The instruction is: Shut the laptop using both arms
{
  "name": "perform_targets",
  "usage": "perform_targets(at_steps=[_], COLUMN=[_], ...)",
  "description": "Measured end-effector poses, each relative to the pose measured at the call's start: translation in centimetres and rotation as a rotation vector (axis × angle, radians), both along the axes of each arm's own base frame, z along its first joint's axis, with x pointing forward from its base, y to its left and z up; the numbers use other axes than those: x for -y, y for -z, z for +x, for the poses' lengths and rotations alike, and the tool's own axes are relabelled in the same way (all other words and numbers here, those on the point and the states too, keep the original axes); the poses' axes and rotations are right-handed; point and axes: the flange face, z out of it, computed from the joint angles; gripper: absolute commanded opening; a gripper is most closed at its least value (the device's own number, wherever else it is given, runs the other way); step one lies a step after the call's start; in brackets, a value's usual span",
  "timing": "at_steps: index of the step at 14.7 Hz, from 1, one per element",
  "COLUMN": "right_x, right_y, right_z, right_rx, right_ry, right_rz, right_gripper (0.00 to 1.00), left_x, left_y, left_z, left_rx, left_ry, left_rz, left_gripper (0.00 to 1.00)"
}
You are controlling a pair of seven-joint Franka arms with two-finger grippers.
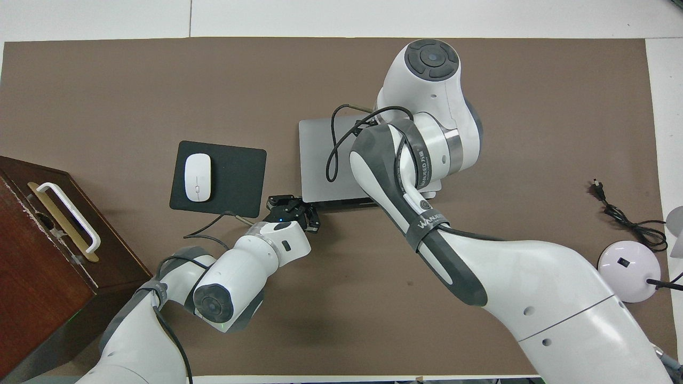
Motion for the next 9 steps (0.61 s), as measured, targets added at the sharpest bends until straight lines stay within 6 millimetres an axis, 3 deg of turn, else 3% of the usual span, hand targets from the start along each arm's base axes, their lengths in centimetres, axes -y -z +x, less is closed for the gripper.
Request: perform_targets(at_steps=[3,9], right_x=[1.6,10.7], right_y=[-2.7,-11.3], right_z=[0.4,1.7], right_rx=[0.038,0.12], right_ry=[-0.071,-0.232], right_rz=[-0.008,-0.075], right_gripper=[0.0,0.0], left_x=[0.0,-0.4], left_y=[0.0,-0.8], left_z=[0.0,0.2], left_rx=[-0.007,-0.033], left_ry=[-0.014,-0.041], left_rz=[-0.01,-0.005], left_gripper=[0.0,0.0])
